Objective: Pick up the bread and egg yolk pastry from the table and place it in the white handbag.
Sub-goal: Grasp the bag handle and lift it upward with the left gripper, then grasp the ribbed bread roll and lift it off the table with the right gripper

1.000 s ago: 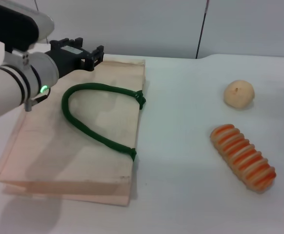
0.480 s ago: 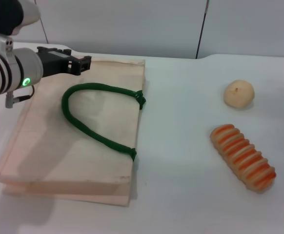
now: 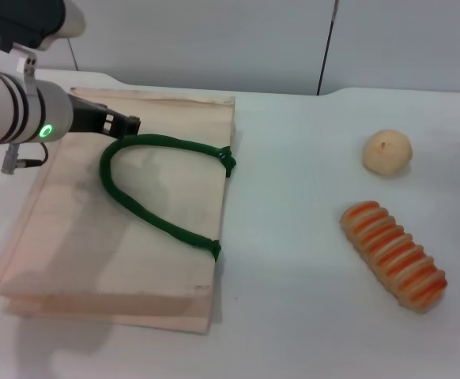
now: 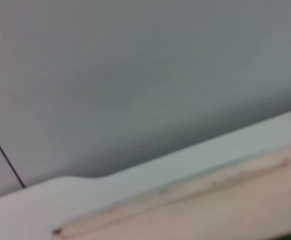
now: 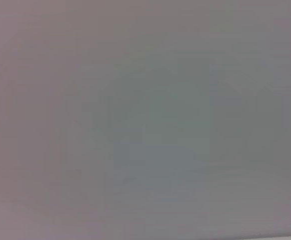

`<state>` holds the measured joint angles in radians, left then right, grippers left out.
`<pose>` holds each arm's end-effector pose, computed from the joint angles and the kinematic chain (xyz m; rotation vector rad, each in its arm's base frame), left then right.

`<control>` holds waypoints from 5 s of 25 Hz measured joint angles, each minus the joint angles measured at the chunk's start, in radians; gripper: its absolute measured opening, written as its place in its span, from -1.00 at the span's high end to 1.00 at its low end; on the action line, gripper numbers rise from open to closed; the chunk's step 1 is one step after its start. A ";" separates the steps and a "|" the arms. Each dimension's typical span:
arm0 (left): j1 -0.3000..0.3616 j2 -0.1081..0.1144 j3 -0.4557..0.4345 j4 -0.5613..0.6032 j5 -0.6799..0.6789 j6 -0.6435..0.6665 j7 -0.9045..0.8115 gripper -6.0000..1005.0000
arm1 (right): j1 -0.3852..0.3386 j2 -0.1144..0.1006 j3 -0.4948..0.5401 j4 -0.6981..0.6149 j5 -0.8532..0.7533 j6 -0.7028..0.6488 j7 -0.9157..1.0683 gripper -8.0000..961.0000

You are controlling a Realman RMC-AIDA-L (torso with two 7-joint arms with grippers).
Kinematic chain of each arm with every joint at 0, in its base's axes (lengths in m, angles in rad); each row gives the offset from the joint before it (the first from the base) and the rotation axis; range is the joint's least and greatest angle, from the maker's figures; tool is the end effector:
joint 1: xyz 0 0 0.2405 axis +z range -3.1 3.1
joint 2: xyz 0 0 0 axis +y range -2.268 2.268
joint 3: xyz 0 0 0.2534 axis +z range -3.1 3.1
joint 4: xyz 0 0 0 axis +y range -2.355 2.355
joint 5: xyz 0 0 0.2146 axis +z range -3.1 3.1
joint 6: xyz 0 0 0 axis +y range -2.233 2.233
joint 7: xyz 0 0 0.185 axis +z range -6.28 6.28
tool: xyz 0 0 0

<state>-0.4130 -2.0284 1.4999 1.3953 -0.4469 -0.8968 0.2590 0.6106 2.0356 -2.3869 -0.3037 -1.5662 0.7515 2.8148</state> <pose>-0.2217 0.4311 0.0097 -2.0498 -0.9199 0.0176 0.3405 0.4376 -0.0132 -1.4217 0.7735 0.3708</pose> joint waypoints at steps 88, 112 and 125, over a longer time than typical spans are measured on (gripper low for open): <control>-0.082 0.003 0.016 0.188 0.117 -0.276 0.004 0.72 | -0.001 -0.002 -0.004 -0.008 -0.004 0.000 -0.003 -0.77; -0.095 0.003 -0.089 0.613 0.208 -0.561 0.046 0.73 | 0.002 -0.002 -0.013 -0.050 -0.026 -0.077 -0.064 -0.72; -0.153 0.002 -0.095 0.633 0.207 -0.576 0.057 0.73 | 0.000 -0.004 -0.005 -0.051 -0.023 -0.101 -0.068 -0.71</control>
<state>-0.5656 -2.0263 1.4050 2.0287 -0.2400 -1.4723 0.3159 0.6110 2.0316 -2.3922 -0.3545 -1.5891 0.6503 2.7464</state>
